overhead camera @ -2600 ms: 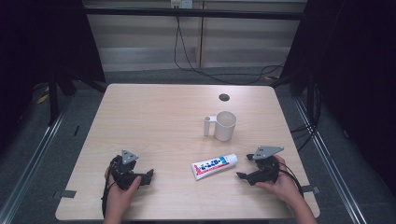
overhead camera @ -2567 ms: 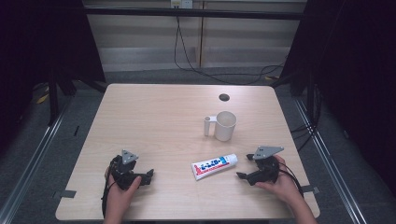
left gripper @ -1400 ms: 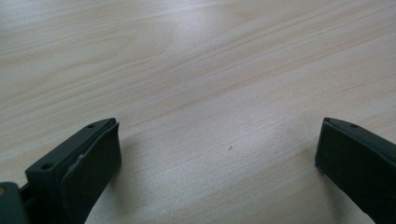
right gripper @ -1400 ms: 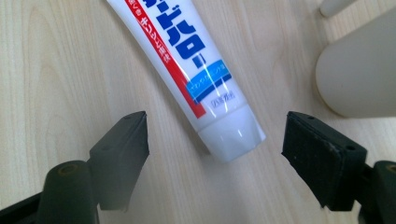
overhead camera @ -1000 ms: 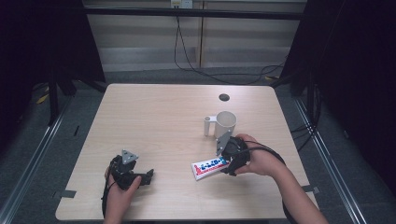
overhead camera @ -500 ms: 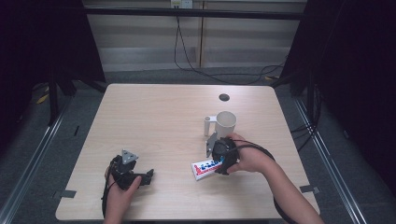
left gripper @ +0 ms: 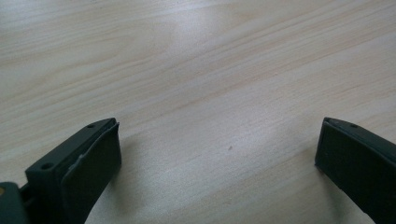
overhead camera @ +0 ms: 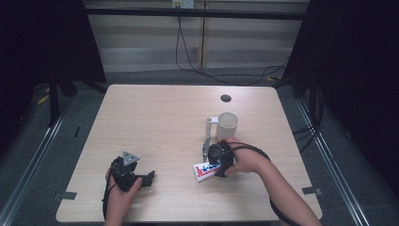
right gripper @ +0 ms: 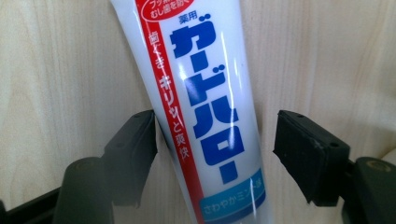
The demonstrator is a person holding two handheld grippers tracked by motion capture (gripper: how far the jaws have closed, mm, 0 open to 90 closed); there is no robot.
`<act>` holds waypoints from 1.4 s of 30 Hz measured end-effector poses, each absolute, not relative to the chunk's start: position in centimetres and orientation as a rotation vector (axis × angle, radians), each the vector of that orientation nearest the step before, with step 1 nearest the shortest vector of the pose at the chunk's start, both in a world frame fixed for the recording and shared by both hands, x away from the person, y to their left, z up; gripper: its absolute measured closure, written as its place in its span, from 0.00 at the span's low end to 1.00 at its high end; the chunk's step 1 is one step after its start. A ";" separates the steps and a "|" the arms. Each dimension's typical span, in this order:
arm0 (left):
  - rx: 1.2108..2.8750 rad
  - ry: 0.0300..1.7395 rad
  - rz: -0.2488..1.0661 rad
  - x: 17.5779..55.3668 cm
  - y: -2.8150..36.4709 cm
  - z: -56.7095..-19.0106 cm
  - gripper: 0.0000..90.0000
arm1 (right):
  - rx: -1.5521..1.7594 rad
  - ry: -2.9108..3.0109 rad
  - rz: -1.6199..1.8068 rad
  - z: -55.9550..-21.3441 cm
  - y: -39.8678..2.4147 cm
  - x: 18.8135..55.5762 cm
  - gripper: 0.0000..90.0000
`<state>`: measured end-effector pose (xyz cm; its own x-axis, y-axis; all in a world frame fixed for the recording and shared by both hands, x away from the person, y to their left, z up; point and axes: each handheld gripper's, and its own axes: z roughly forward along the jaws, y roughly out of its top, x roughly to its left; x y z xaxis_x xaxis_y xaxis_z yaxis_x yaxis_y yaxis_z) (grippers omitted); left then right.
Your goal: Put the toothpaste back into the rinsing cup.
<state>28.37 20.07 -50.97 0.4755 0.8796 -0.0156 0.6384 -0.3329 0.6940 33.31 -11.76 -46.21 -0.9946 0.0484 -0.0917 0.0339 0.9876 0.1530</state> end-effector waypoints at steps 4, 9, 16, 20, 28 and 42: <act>2.084 1.250 0.486 28.4 20.1 -51.0 0.00 | 0.031 3.048 0.215 -46.4 -11.5 33.4 0.36; 2.084 1.250 0.487 28.4 20.1 -51.0 0.00 | 0.016 3.055 0.218 -46.5 -10.9 33.2 0.37; 2.084 1.251 0.486 28.4 20.1 -51.0 0.00 | -0.026 3.070 0.213 -46.8 -10.4 33.2 0.41; 2.084 1.250 0.487 28.4 20.1 -51.0 0.00 | -0.036 3.078 0.205 -46.8 -10.4 33.3 0.48; 2.084 1.251 0.486 28.4 20.1 -51.0 0.00 | -0.077 3.055 0.207 -46.1 -10.5 33.2 0.72; 2.086 1.250 0.487 28.4 20.1 -51.0 0.00 | 0.071 3.033 0.516 -45.2 -13.2 32.7 0.74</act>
